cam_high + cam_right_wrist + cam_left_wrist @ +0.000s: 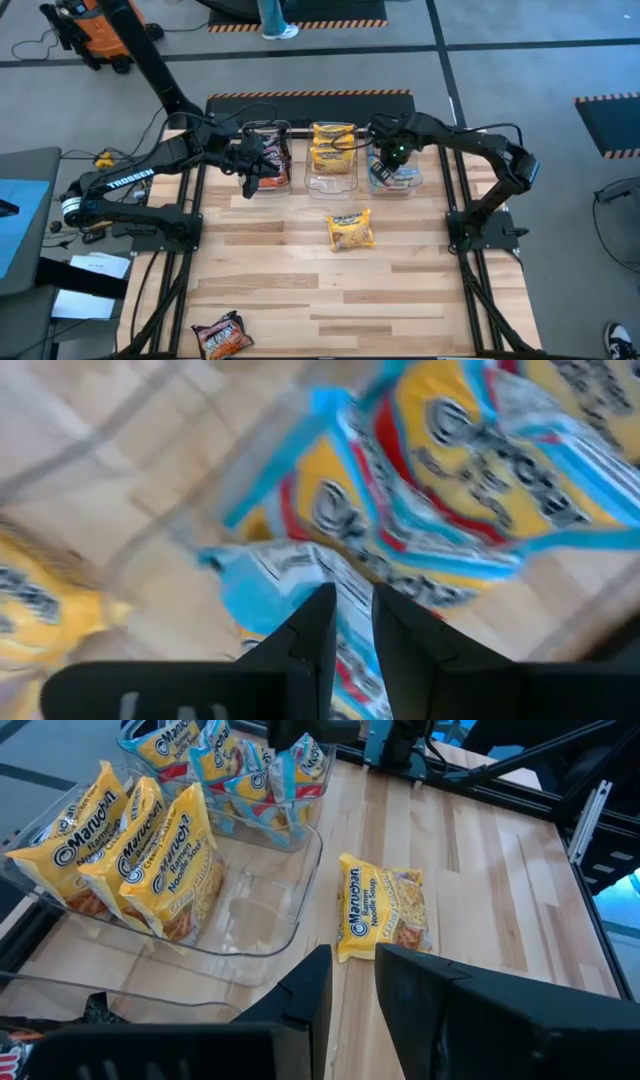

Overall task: Sort Maruchan noodles
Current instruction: Put the blue noodle pack into the right transparent bin, then put the black noodle pack into the left transparent bin

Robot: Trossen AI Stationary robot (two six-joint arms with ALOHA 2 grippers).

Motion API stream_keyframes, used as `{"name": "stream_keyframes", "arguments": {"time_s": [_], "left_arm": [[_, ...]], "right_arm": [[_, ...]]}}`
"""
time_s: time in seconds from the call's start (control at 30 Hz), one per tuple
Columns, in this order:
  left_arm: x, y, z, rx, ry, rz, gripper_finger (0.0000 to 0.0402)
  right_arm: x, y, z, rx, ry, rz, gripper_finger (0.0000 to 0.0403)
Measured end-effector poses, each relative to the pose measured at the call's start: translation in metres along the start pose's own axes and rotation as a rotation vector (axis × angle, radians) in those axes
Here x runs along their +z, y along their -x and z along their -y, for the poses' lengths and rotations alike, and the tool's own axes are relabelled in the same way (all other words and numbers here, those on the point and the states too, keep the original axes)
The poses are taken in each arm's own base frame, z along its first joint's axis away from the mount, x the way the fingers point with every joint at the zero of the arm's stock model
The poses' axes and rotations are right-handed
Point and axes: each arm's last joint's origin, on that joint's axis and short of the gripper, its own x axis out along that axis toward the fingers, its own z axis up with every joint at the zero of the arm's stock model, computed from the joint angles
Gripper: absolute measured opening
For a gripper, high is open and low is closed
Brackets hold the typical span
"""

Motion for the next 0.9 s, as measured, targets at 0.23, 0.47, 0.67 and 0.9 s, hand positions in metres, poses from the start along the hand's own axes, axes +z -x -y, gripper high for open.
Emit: {"name": "stream_keyframes", "arguments": {"time_s": [0.23, 0.47, 0.67, 0.9], "left_arm": [[0.000, 0.000, 0.000, 0.000, -0.013, -0.002, 0.0066], [0.000, 0.000, 0.000, 0.000, -0.026, -0.003, 0.0066], [-0.001, 0.000, 0.000, 0.002, -0.028, -0.005, 0.0066], [-0.001, 0.000, 0.000, 0.002, 0.014, -0.005, 0.0066]], "right_arm": [[0.001, -0.001, -0.014, 0.093, 0.034, 0.010, 0.0092], [0.000, -0.007, -0.026, 0.113, 0.066, -0.022, 0.0092], [0.008, 0.012, -0.029, 0.086, 0.077, 0.036, 0.0092], [0.014, 0.040, -0.030, 0.090, 0.084, 0.062, 0.0092]]}}
